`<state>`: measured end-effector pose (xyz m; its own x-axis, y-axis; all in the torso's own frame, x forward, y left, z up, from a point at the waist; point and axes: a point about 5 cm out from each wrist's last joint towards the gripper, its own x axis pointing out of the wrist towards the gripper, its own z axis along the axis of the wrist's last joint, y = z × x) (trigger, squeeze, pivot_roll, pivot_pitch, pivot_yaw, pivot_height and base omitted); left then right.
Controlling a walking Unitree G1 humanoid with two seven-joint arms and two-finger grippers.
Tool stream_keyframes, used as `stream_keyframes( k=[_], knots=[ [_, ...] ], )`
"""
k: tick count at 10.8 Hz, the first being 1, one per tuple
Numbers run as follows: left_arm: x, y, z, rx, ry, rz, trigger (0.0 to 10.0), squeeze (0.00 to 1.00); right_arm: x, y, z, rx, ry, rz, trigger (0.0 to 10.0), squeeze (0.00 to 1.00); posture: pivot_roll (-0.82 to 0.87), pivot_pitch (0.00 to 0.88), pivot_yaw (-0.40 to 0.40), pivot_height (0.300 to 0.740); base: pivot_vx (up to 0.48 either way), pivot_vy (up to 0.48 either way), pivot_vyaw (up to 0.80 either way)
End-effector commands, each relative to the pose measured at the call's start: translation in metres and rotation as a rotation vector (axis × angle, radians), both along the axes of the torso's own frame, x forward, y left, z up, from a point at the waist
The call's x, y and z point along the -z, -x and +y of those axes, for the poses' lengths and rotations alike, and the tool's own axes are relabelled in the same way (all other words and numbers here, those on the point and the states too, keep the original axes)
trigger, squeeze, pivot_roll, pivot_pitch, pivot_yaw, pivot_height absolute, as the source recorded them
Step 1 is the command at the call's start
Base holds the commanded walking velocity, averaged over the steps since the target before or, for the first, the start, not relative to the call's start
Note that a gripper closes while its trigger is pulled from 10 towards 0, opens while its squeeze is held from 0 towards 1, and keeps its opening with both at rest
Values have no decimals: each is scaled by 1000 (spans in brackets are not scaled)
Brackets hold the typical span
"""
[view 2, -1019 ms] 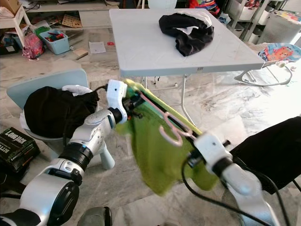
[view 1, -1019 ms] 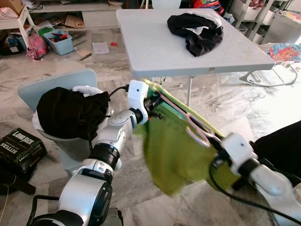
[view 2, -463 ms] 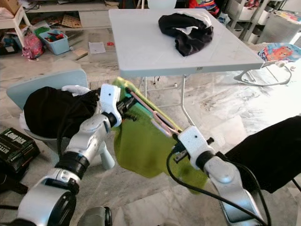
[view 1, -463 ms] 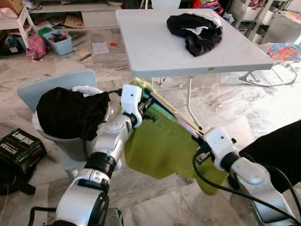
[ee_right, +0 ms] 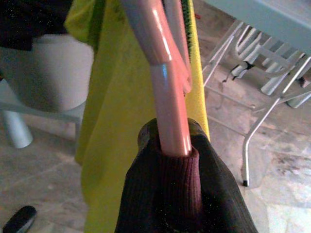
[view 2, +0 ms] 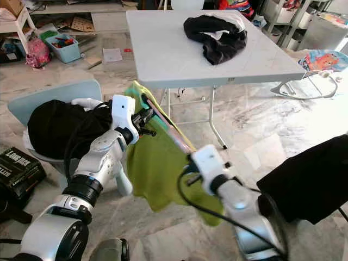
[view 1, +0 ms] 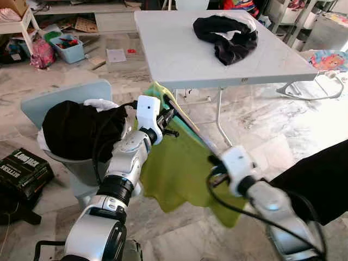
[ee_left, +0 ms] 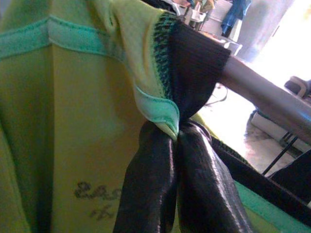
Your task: Hang hanger
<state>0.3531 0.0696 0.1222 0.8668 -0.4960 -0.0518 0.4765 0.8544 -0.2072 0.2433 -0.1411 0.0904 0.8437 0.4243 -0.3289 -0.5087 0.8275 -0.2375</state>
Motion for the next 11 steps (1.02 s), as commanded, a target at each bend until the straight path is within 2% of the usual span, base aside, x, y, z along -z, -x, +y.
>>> stream_keyframes(
  k=[1,5,6,7,8,9,10,11],
  knots=[
    [2,4,-4,17,-9,8,0,0,-7,-1,3,-16,-13,-28,10000,0,-136,0,-50,740,0,0,0],
    [3,10,-17,55,9,12,0,0,-12,-7,8,-31,-50,-43,10000,0,-130,0,-51,740,0,0,0],
    [3,11,-18,70,-8,4,0,0,-11,-7,10,-32,-50,-36,10000,0,-130,0,-51,740,0,0,0],
    [4,14,-19,109,-75,-26,0,0,-11,-8,10,-17,-40,-36,10000,0,-130,0,-51,740,0,0,0],
    [9,22,-21,192,-144,-38,10000,980,-9,-14,2,41,5,-47,10000,0,-124,0,-52,740,0,0,0],
    [11,26,-9,165,-195,-78,10000,1000,-11,-20,-8,84,23,-56,10000,0,-121,0,-49,740,0,0,0],
    [13,23,2,113,-240,-89,10000,1000,-11,-21,-12,96,30,-58,10000,0,-117,0,-48,740,0,0,0],
    [12,19,24,43,-298,-120,10000,1000,-8,-16,-21,100,43,-47,10000,0,-114,0,-48,740,0,0,0]
  ],
)
